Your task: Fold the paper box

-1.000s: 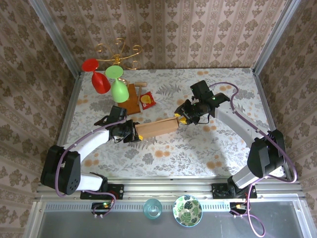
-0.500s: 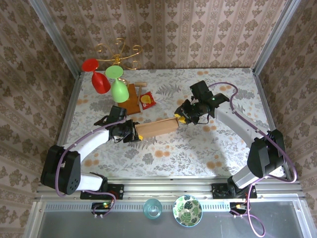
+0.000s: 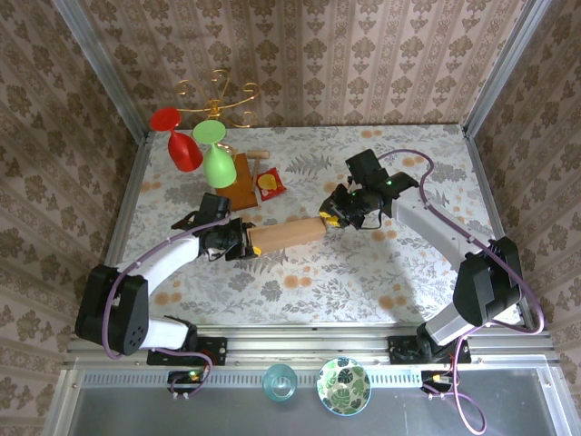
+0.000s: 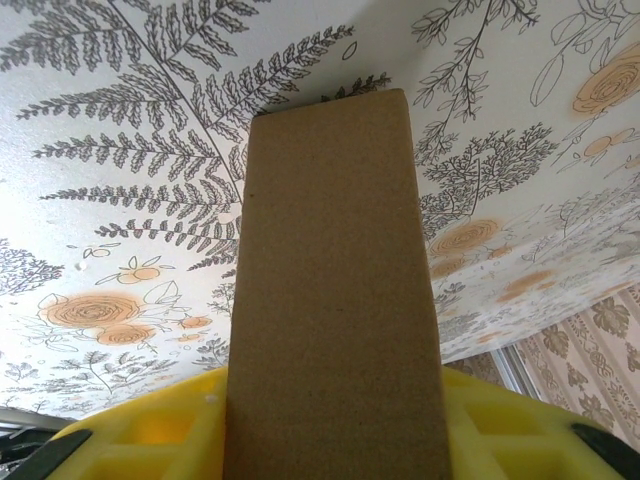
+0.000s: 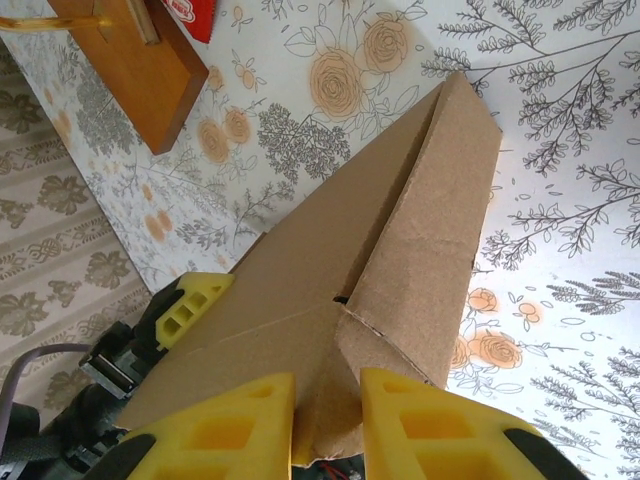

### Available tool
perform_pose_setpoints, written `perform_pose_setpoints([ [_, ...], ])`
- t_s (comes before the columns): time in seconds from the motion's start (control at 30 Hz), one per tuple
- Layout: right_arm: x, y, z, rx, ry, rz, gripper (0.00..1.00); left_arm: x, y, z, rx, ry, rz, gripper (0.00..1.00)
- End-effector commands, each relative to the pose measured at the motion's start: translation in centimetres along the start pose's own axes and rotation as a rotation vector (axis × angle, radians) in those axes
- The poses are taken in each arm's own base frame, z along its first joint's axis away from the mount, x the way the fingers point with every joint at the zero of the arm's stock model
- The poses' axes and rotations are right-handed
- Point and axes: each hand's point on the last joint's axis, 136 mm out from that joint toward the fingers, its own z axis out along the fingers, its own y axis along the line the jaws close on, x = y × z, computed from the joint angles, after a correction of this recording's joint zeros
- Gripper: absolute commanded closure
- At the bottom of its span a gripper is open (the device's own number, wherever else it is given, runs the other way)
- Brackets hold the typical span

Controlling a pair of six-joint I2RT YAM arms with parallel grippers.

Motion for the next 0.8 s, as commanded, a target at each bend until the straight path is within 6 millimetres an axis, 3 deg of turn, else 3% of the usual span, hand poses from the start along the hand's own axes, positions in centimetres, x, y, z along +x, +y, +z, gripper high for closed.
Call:
perform_pose_setpoints([
  [0.0,0.4,-2.5,1.7,0.09,0.012,-0.041,0.78,-6.5,3.8,1.2,-0.077,-0.24,-0.339,1.0],
  [0.3,0.3,-2.6,2.4,0.097,-0.033,-0.155,0.81,-6.9,3.7,1.6,-0.088,-0.243,-0.351,1.0],
  [0.67,-0.4,-4.3,3.8,0.168,-0.048,-0.211,0.82,-7.5,3.2,2.0,-0.097,-0.23,-0.359,1.0],
  [0.77,-0.7,-4.5,4.4,0.186,-0.046,-0.225,0.83,-7.8,3.2,2.0,-0.097,-0.228,-0.362,0.95],
])
